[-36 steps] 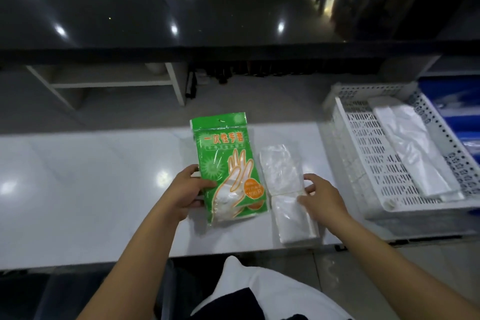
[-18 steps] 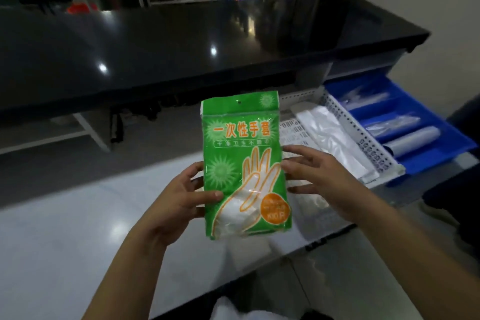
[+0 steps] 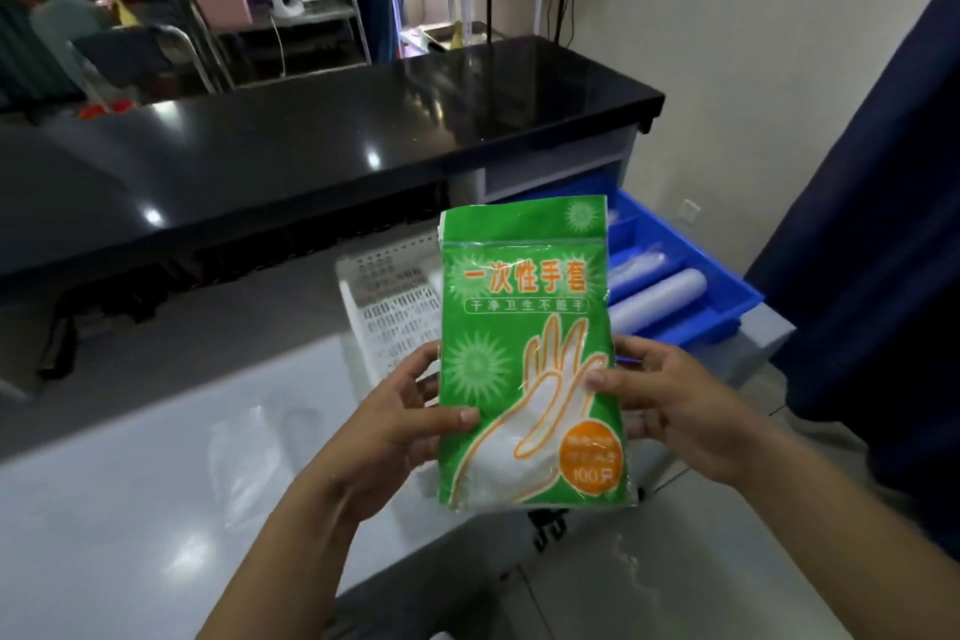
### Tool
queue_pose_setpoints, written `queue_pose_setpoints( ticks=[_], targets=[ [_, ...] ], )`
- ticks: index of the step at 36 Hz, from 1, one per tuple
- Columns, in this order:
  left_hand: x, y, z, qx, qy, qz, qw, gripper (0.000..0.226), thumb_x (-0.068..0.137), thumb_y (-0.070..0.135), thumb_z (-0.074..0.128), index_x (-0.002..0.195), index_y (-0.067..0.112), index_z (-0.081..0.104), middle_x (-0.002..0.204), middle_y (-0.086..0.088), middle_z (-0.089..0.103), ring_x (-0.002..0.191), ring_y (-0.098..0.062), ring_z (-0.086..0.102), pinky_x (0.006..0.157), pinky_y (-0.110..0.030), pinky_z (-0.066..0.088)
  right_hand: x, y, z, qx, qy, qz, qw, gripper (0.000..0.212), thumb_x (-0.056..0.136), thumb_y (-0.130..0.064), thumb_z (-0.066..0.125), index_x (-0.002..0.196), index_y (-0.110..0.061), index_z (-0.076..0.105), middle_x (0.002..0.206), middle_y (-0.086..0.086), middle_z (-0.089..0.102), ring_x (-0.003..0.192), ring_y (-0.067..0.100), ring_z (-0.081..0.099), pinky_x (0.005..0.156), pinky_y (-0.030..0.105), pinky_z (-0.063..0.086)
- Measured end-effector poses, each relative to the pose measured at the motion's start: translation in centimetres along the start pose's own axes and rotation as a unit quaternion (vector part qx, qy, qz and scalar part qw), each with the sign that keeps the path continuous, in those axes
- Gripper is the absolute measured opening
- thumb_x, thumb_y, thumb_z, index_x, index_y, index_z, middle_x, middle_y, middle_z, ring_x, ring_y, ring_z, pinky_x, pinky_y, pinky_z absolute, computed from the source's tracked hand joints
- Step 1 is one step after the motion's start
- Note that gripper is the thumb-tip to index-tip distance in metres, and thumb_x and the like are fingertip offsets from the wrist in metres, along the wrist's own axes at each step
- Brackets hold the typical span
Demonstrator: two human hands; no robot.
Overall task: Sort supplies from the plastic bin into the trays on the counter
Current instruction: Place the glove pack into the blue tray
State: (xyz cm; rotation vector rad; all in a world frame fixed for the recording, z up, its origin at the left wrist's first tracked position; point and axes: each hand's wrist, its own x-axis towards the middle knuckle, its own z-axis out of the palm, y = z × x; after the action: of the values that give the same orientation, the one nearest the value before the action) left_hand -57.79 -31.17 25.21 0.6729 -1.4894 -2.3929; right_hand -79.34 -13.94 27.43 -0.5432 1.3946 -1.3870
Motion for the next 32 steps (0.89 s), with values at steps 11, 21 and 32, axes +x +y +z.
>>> queue_pose_setpoints(
  ticks=[11,21,32],
  targets=[
    [5.8,-3.7,12.1,-0.069,0.010,0.020,0.997,0.075,0.068,-0.011,0.073,0.136,0.014,0.053,0.127,-0.027,0.063,0.110,-0.043,0.065,0.083,-0.047,0.060,-1.1,-3.8,-12.1,-0.004,-0.067,0.022,0.998,0.042,0.079,-0.016,0.076,0.120,-0.015,0.067,0.123,0.015,0.068,0.112,0.037,0.065,0.090,0.052,0.055],
    [13.8,-0.6,13.3,-0.048,0.019,0.045,0.998,0.051,0.087,0.025,0.066,0.137,0.019,0.056,0.126,-0.011,0.067,0.108,-0.026,0.065,0.083,-0.038,0.057,3.1,-10.7,-15.3,-0.096,-0.007,-0.099,0.990,0.030,0.069,-0.006,0.073,0.099,-0.010,0.073,0.093,0.011,0.077,0.076,0.024,0.075,0.054,0.026,0.057],
    [24.9,-2.0,6.4,0.225,0.290,-0.033,0.930,0.076,0.084,0.018,0.074,0.150,0.025,0.036,0.150,-0.003,0.044,0.107,-0.029,0.064,0.085,-0.048,0.058,13.5,-19.7,-18.7,-0.565,0.055,-0.228,0.791,0.018,0.085,-0.018,0.073,0.100,-0.028,0.073,0.078,-0.014,0.071,0.081,0.017,0.067,0.070,0.036,0.051]
  ],
)
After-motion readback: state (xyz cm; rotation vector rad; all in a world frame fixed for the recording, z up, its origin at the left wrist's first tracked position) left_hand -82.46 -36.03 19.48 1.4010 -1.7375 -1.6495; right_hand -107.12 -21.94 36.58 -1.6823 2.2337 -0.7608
